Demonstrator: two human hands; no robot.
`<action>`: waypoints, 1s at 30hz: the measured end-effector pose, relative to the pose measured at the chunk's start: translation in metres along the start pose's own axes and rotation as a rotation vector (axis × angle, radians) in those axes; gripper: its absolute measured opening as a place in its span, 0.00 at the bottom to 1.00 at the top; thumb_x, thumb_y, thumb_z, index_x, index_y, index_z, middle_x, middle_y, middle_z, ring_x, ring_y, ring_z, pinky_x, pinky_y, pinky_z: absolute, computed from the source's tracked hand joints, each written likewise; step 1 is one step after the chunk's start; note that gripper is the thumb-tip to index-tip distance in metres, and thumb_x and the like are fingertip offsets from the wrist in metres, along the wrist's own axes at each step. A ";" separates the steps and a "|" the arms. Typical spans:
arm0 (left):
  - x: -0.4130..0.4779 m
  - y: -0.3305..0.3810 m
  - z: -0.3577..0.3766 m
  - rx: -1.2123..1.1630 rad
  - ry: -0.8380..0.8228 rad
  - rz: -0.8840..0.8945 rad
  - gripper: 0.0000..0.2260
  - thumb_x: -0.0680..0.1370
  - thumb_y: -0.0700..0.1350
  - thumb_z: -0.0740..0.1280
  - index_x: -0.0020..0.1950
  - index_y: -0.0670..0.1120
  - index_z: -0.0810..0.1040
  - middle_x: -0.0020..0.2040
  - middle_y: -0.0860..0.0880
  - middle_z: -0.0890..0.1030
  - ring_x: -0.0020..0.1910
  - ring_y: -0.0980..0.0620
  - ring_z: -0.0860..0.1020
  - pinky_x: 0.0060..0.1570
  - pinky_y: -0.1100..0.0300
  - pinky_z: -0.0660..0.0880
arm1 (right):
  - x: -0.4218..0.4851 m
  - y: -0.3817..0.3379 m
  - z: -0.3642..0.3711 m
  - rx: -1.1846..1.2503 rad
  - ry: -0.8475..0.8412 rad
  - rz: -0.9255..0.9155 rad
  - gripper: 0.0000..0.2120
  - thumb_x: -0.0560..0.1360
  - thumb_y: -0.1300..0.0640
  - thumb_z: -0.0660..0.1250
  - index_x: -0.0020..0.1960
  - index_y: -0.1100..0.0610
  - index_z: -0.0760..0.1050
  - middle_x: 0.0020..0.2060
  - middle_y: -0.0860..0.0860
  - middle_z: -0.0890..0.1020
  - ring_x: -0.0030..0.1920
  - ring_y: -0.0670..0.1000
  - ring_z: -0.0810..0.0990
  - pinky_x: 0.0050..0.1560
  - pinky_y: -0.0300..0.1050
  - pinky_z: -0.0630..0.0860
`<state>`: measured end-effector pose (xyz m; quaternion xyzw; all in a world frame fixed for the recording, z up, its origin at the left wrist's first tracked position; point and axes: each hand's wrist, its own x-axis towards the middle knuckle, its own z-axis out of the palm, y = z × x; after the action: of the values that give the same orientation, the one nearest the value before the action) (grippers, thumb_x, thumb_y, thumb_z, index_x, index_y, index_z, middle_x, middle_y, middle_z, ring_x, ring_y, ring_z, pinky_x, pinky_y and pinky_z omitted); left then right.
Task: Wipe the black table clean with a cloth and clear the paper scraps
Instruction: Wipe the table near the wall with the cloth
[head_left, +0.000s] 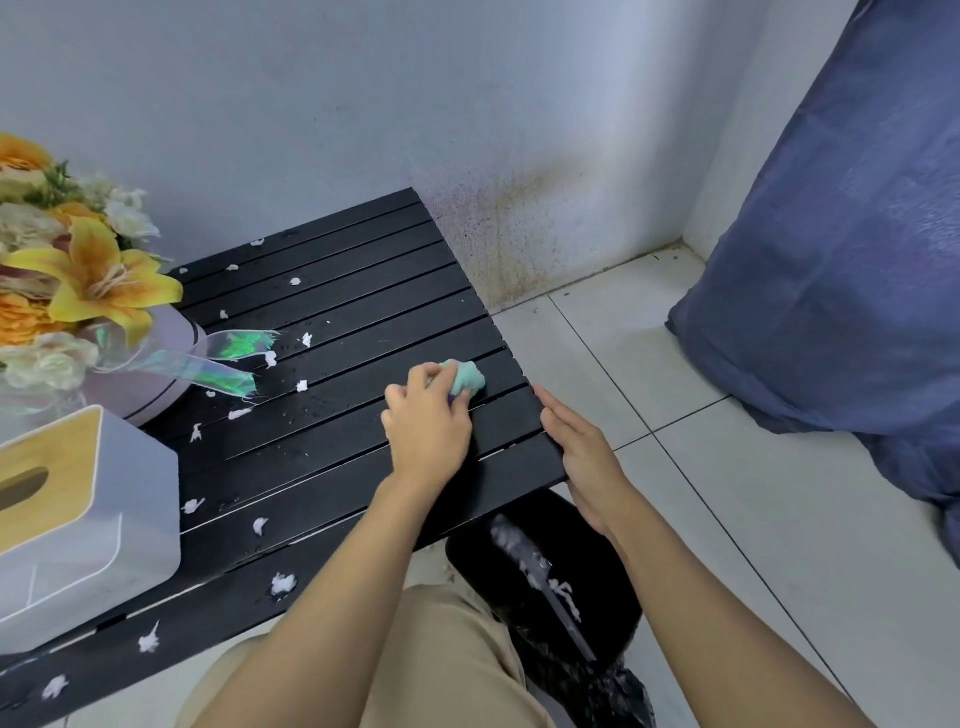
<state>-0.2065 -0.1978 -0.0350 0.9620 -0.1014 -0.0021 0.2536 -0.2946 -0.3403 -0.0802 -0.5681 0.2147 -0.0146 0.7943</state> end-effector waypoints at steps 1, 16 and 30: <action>-0.003 0.006 0.007 0.080 0.033 0.028 0.15 0.80 0.50 0.61 0.67 0.55 0.72 0.65 0.56 0.71 0.57 0.45 0.67 0.52 0.54 0.61 | 0.000 0.001 0.000 0.008 0.004 0.001 0.17 0.81 0.54 0.60 0.69 0.49 0.72 0.68 0.44 0.74 0.71 0.45 0.68 0.75 0.53 0.60; -0.107 0.006 -0.032 -0.354 -0.426 0.289 0.13 0.81 0.48 0.62 0.64 0.59 0.76 0.59 0.64 0.77 0.52 0.57 0.70 0.57 0.59 0.65 | -0.005 -0.015 0.006 -0.140 0.056 -0.019 0.16 0.82 0.56 0.59 0.69 0.50 0.73 0.67 0.43 0.74 0.68 0.42 0.70 0.71 0.41 0.63; -0.114 -0.002 -0.114 -1.760 -0.471 -0.537 0.18 0.77 0.46 0.65 0.65 0.40 0.75 0.63 0.37 0.78 0.62 0.40 0.76 0.66 0.43 0.70 | -0.092 -0.078 0.101 0.085 -0.390 0.007 0.24 0.78 0.44 0.63 0.62 0.62 0.78 0.57 0.61 0.81 0.58 0.58 0.80 0.63 0.54 0.75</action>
<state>-0.3112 -0.1178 0.0578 0.3917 0.1128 -0.3302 0.8514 -0.3249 -0.2529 0.0467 -0.5253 0.0581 0.0892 0.8443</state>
